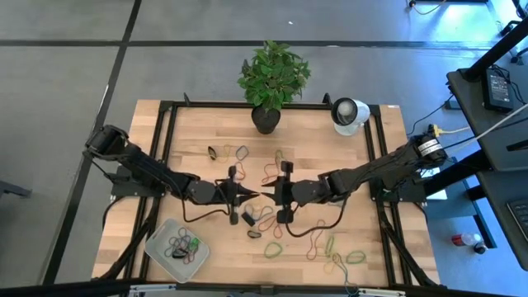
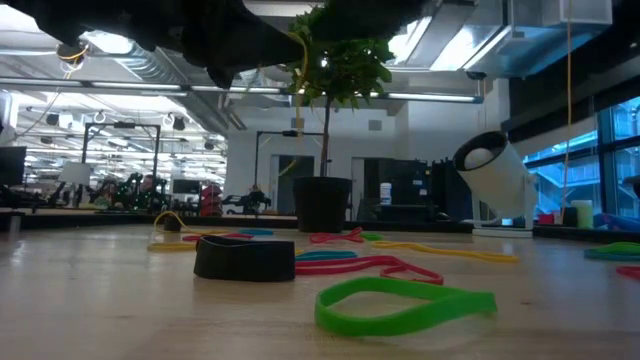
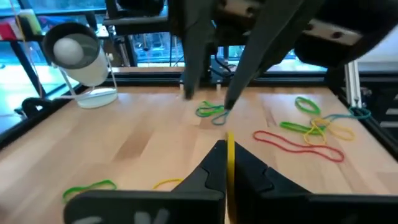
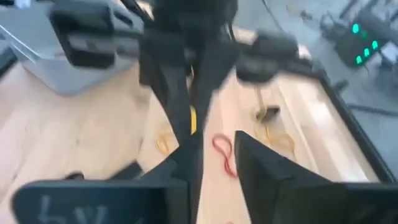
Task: Pick and place rubber bands into bin
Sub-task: Put the yellow rubber band into the gray bin
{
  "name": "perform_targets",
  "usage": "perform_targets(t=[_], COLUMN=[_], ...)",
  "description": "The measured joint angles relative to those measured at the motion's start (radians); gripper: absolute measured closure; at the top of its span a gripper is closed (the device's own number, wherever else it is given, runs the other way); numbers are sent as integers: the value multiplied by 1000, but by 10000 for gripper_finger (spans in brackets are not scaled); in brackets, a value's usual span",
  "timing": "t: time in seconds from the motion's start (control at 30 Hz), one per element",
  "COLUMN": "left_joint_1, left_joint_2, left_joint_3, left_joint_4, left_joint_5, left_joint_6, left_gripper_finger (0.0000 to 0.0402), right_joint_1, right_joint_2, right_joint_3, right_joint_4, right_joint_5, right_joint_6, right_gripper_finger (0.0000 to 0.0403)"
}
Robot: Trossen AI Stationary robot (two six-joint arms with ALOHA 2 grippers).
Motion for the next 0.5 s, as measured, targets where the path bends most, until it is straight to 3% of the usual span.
perform_targets(t=[0.27,0.37,0.5], left_joint_1=[-47,-58,-66], left_joint_2=[-92,-123,-116], left_joint_3=[22,83,210], left_joint_4=[-161,-303,-571], left_joint_5=[-1,-22,-38], left_joint_6=[84,39,-23], left_gripper_finger=[400,400,400], right_joint_1=[8,46,92], right_joint_2=[-31,-37,-89], right_joint_3=[0,-45,-204], right_joint_4=[-351,-347,-280], right_joint_5=[85,128,177], right_joint_6=[220,236,314], right_gripper_finger=[278,289,309])
